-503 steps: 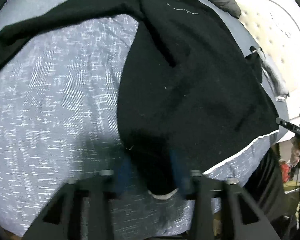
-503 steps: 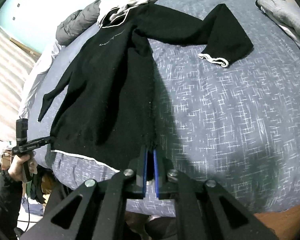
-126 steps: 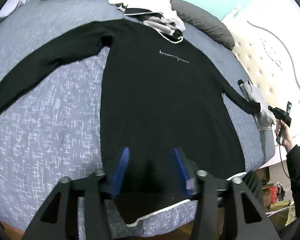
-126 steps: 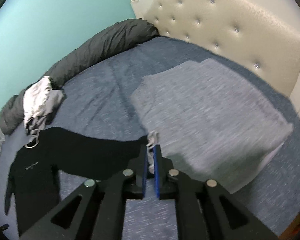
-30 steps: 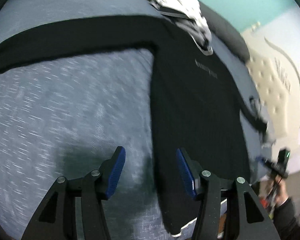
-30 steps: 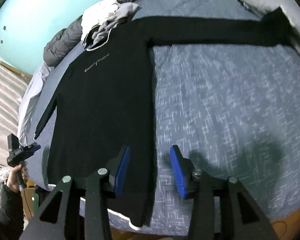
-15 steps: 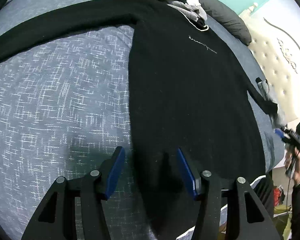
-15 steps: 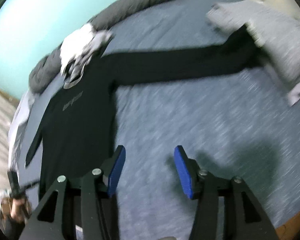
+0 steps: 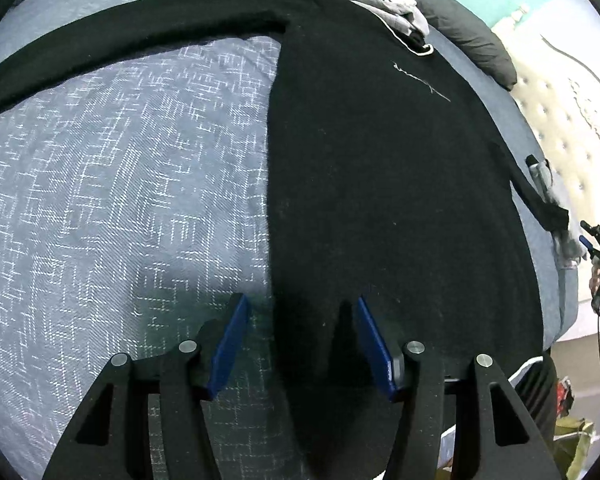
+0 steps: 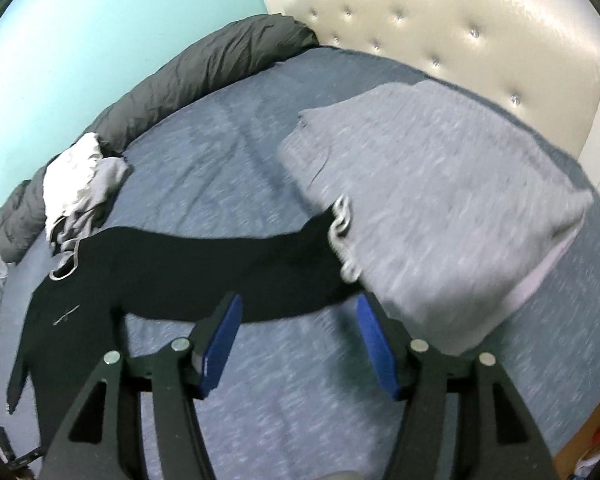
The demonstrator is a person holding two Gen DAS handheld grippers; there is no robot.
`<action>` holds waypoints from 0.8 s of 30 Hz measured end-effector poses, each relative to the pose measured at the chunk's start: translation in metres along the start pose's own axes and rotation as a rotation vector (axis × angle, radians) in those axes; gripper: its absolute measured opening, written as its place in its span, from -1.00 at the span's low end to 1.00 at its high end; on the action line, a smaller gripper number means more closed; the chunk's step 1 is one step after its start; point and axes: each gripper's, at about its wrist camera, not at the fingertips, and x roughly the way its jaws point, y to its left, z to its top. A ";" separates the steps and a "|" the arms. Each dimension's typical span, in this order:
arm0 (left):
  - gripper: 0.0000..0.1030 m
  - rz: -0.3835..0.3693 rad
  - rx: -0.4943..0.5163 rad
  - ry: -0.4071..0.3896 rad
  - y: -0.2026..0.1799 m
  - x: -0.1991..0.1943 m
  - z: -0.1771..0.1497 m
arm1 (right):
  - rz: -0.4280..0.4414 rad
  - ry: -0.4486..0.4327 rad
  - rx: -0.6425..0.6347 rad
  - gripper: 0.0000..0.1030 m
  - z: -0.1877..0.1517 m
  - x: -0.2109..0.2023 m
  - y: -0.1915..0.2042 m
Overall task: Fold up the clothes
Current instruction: 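Reach to the white drawstring and grasp it with the right gripper, then lift the drawstring, lay it on the sweatshirt body, open right gripper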
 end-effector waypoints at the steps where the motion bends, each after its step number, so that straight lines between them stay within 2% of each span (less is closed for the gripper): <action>1: 0.16 0.003 -0.001 0.001 -0.001 0.000 0.001 | -0.005 -0.005 -0.003 0.19 0.004 0.003 -0.002; 12: 0.16 0.026 0.006 -0.005 -0.011 0.000 0.005 | -0.081 -0.013 -0.135 0.18 0.019 0.040 0.003; 17: 0.16 0.025 0.003 -0.009 -0.019 0.002 0.018 | -0.110 -0.015 -0.174 -0.31 0.022 0.050 0.005; 19: 0.16 0.026 0.006 -0.008 -0.021 0.006 0.024 | -0.119 -0.007 -0.178 -0.70 0.022 0.054 0.004; 21: 0.16 0.025 0.006 -0.009 -0.023 0.009 0.022 | -0.131 -0.008 -0.201 -0.90 0.020 0.055 0.005; 24: 0.16 0.024 0.003 -0.014 -0.023 0.009 0.018 | -0.129 -0.023 -0.216 -0.94 0.020 0.051 0.008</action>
